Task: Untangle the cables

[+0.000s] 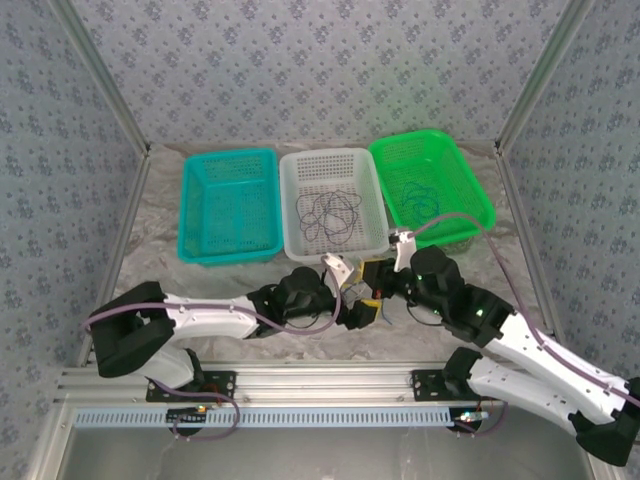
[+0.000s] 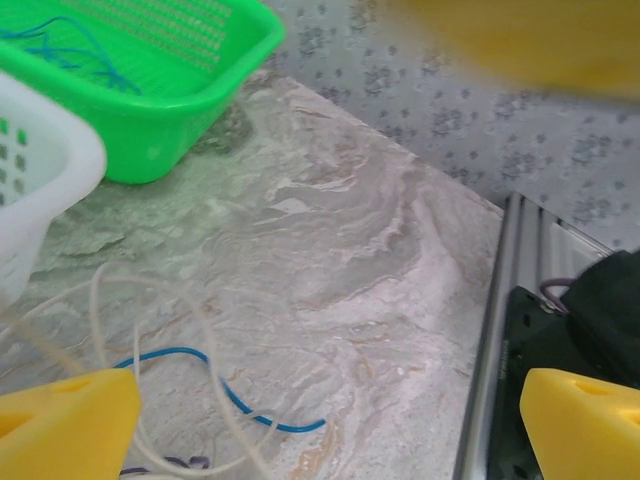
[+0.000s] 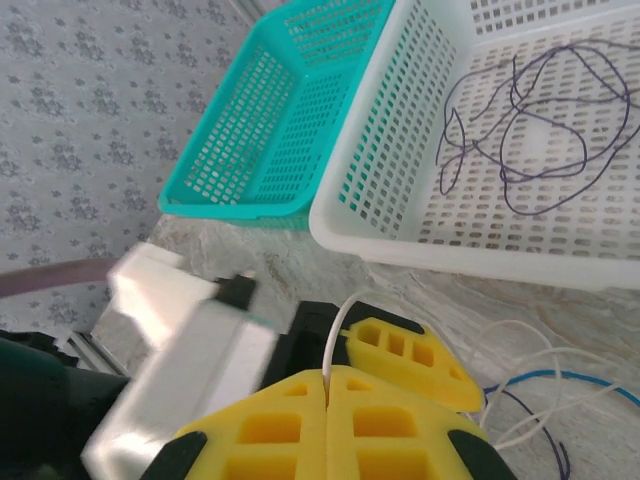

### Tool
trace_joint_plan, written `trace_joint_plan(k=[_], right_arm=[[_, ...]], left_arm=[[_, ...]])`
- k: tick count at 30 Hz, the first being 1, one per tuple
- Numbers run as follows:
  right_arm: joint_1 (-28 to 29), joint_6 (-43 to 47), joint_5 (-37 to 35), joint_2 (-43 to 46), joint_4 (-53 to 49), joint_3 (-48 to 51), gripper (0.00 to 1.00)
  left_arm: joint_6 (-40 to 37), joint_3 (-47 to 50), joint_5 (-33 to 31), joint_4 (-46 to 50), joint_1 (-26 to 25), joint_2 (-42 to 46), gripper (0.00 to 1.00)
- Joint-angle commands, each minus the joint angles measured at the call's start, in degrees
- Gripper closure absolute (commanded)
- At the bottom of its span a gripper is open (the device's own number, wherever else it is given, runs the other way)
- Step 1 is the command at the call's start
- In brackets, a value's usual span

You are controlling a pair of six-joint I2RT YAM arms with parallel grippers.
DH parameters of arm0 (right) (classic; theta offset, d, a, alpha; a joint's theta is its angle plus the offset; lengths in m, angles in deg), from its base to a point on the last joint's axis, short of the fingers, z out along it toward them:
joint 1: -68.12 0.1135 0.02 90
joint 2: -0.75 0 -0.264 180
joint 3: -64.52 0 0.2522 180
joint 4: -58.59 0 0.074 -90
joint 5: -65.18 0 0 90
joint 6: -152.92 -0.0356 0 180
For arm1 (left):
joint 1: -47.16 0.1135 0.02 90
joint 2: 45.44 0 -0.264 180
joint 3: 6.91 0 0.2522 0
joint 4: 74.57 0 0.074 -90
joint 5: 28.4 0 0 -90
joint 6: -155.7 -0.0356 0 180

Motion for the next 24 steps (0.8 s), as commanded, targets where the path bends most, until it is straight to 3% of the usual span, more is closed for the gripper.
trace_joint_plan(k=[1,8,15,24], right_arm=[[0.14,0.05,1.92,2.68,3.01,-7.21,1.00],[-0.55,2.12,-1.08,3.04,-4.29,-11.98,1.00],[-1.04,3.32,-1.22,3.13,-7.38,-15.78,1.00],[-1.38,8.48,-8.09,3.28,-19.26,-24.78,1.00]], left_arm=[[1.90,-0.58,-4.04,7.78,-0.01,-3.33,0.03],[3.71,2.69,-7.55,6.36,-0.01,-2.83,0.04],[3.40,2.10,-10.80,10.90,-0.01,-1.83,0.06],[3.75,3.90,-13.29,13.66,-0.07,0.79,0.06]])
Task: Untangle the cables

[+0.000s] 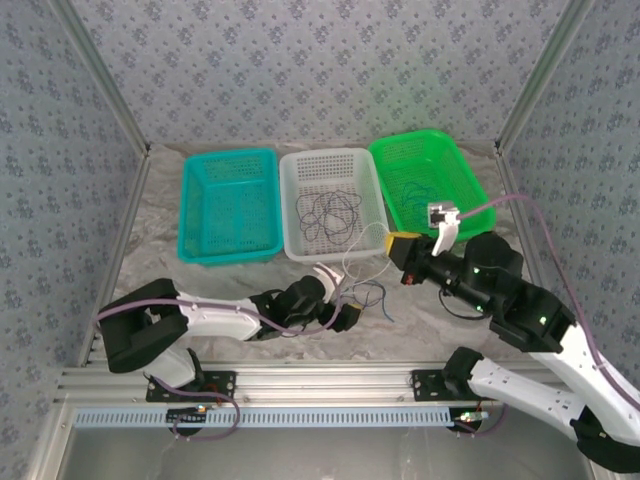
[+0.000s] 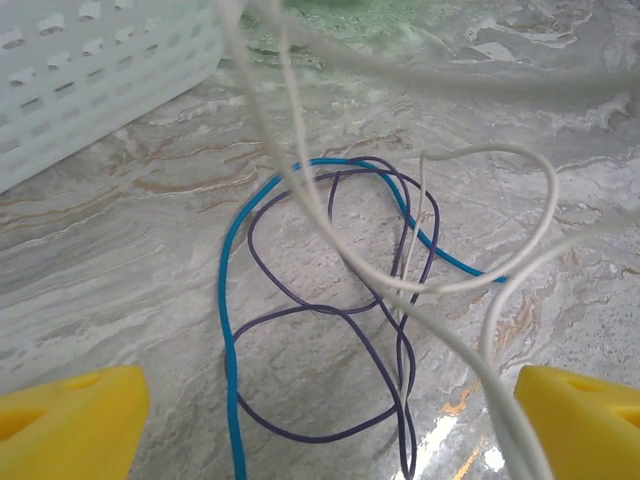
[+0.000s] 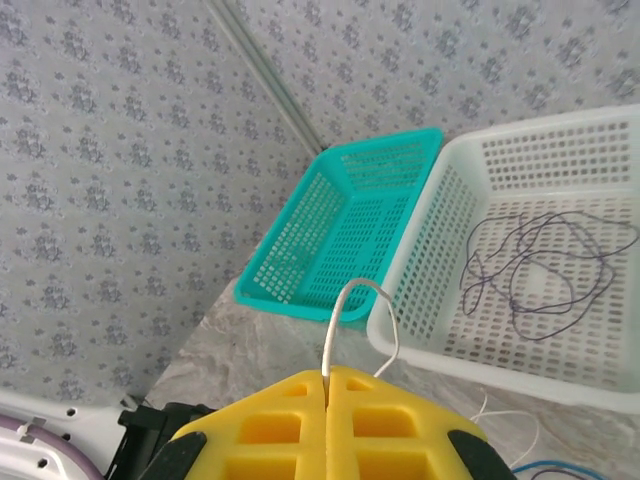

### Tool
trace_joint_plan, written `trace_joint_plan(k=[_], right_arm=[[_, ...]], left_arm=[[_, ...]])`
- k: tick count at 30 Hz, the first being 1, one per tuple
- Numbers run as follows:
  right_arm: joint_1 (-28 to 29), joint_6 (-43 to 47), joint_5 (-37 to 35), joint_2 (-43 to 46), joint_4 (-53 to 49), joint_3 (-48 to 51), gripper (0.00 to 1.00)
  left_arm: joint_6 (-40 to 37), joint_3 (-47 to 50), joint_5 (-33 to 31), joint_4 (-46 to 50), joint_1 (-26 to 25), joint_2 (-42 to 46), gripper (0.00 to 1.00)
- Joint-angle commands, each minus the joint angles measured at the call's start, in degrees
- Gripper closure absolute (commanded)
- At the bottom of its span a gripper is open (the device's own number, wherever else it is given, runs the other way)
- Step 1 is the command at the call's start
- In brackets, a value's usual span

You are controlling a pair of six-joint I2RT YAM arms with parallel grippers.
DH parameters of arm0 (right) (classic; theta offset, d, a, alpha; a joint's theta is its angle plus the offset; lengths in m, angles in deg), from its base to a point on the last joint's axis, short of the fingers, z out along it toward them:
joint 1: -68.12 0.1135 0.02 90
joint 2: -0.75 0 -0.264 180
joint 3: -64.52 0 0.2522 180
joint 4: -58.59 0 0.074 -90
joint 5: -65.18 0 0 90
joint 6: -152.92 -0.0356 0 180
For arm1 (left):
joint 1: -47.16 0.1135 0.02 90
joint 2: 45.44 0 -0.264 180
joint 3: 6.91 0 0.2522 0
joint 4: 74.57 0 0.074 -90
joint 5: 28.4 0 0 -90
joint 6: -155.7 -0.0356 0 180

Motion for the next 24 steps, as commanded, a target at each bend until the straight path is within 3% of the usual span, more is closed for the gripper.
trace_joint_plan(k=[1,5,10,14,17,24], right_arm=[[-0.31,3.88,-5.63,1.07,-6.89,-4.30,1.00],[-0.40,6.02,-8.08,2.02,-7.35,-3.71,1.00],[-0.38,7.10,-6.00,0.73,-3.91,-0.20,1.00],[-0.31,9.12,-10.32,1.87,0.82,0.93,1.00],[-0.41,10.49,-5.20,1.18,5.23,0.60,1.00],[-0.37,9.80,0.66,-5.54,2.58,-4.37,1.00]], left_arm=[[0.52,0.97,-2.52,2.45,-0.23,3.11,0.06],[0.00,2.06,-4.30,4.88,-0.21,5.59,0.06],[-1.01,3.36,-5.17,6.02,-0.25,10.08,0.06],[-2.35,4.03,-5.09,8.00,-0.25,14.67,0.06],[-3.10,5.17,-6.94,9.15,-0.25,19.36,0.05],[-8.56,7.64,-7.43,8.35,-0.16,33.70,0.02]])
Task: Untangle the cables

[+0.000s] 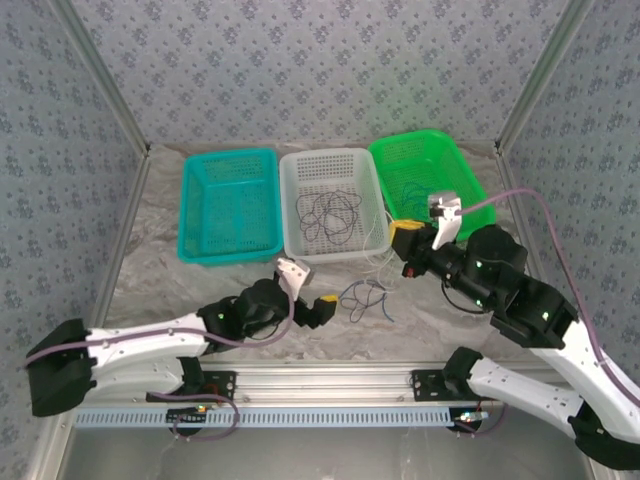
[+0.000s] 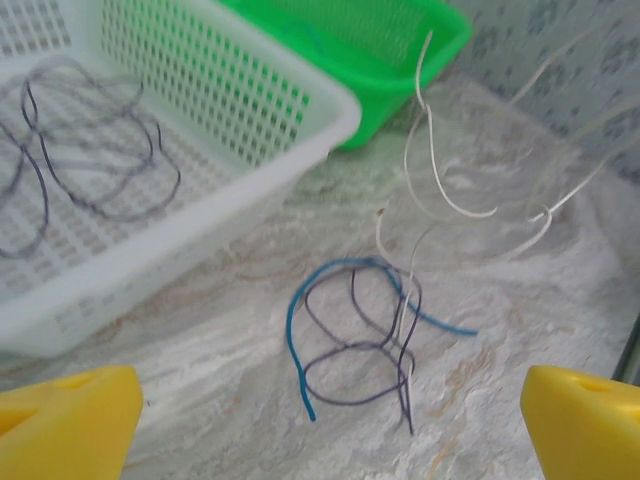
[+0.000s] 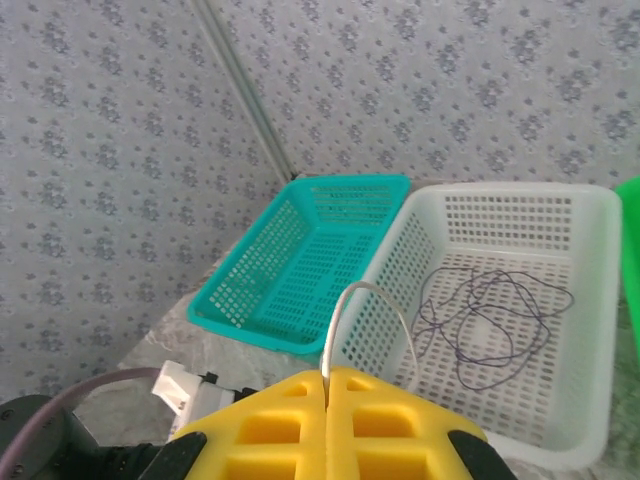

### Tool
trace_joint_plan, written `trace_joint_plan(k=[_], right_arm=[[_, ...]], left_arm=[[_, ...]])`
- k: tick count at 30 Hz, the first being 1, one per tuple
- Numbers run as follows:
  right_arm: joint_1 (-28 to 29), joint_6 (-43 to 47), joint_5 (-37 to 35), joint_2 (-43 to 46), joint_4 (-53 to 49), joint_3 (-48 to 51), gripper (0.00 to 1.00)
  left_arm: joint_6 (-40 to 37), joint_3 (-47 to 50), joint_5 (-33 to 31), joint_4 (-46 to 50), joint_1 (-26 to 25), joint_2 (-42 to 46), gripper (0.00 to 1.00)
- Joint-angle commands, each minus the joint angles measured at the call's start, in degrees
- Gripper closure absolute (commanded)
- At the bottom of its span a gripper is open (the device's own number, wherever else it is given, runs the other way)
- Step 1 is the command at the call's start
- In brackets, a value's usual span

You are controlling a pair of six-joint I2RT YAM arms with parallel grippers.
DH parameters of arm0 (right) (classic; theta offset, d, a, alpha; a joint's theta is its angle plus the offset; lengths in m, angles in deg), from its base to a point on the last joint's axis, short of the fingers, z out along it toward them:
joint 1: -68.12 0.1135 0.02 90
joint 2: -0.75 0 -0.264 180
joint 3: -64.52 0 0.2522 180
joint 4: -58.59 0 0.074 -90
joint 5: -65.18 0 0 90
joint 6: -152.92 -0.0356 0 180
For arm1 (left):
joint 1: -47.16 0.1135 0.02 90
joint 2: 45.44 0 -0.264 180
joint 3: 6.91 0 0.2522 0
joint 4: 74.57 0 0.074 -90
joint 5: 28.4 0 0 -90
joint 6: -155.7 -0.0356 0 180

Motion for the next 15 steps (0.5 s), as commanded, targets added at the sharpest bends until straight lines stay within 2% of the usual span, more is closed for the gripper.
trace_joint_plan(k=[1,4,8,15], right_arm=[[-0.14,0.68,3.64,-1.92,1.12,-1.55,1.00],[-0.14,0.44,5.81,-2.58,2.14,-1.15,1.00],[0.01,0.68,8.32,-2.78,2.75,-0.52,1.00],[-0.03,2.17,13.02,-2.81,2.82,0.06,1.00]], left_arm=[[-4.34,0.45,-1.38,0.43,-0.16,6.03,0.02],[-5.02,1.20,-3.10,0.66,0.72,10.45,0.01],[-3.33,-0.20,-2.61,2.94,5.35,12.92,0.01],[-1.63,-2.24,10.47,0.28,15.71,11.94,0.00]])
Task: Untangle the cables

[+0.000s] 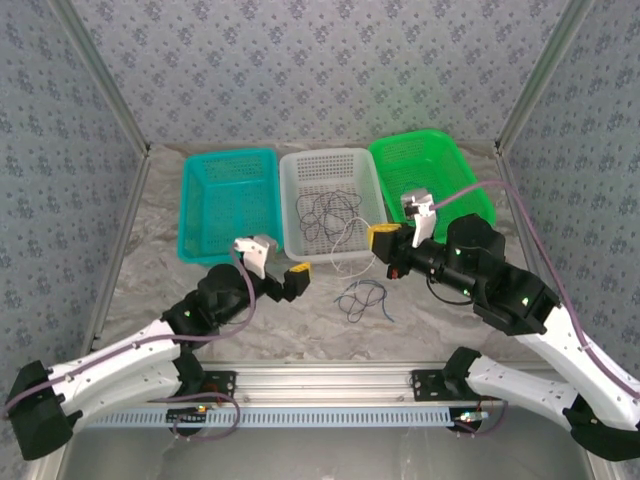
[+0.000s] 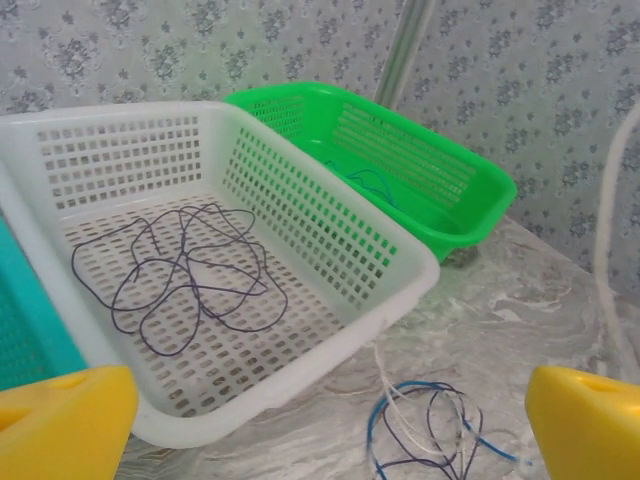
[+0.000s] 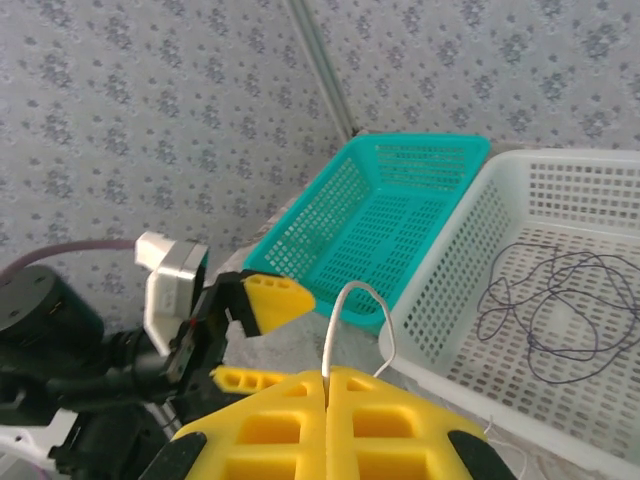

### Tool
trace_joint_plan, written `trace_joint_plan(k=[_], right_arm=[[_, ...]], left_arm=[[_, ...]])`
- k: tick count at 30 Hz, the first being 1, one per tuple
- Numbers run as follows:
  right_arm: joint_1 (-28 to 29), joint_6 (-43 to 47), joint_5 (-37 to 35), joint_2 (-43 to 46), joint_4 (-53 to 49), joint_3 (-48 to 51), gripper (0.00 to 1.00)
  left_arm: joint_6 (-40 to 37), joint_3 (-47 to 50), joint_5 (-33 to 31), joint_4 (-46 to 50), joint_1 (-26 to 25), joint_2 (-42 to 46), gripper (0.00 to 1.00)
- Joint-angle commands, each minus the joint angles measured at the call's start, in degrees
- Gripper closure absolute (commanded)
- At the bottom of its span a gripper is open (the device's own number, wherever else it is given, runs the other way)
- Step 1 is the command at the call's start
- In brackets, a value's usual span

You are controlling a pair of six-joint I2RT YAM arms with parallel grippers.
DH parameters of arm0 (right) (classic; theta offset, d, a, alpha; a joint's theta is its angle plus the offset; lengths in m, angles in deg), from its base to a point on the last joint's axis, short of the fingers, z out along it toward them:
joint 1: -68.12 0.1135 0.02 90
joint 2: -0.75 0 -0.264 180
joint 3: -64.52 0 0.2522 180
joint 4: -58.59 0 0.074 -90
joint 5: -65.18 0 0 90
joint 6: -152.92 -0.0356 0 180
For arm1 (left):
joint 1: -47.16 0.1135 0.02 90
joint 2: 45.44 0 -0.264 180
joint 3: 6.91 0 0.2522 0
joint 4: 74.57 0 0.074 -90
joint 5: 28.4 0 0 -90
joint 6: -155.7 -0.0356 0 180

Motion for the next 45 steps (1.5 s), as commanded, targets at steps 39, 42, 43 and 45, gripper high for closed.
trace_joint_plan(k=[39,42,43,45], right_arm=[[-0.14,-0.19,2.47,2.45,0.80,6.34,0.97],[-0.18,-1.93,-1.46,2.47,-2.00,9.07,0.79],[-0.23,-2.77,-2.86,2.43,-2.70,10.22,0.61],[-0.28,-4.11,-5.91,2.73,-4.22,12.36,0.41]], left_arm=[[4.83,-18.97,27.63,-7.84,3.37,-23.81,0.90],[4.50,-19.82,27.71,-6.01,3.42,-21.82,0.96],[4.55,-19.96,27.91,-5.35,3.40,-21.27,0.99],[5.09,-20.09,28.32,-4.36,3.37,-20.33,1.00]])
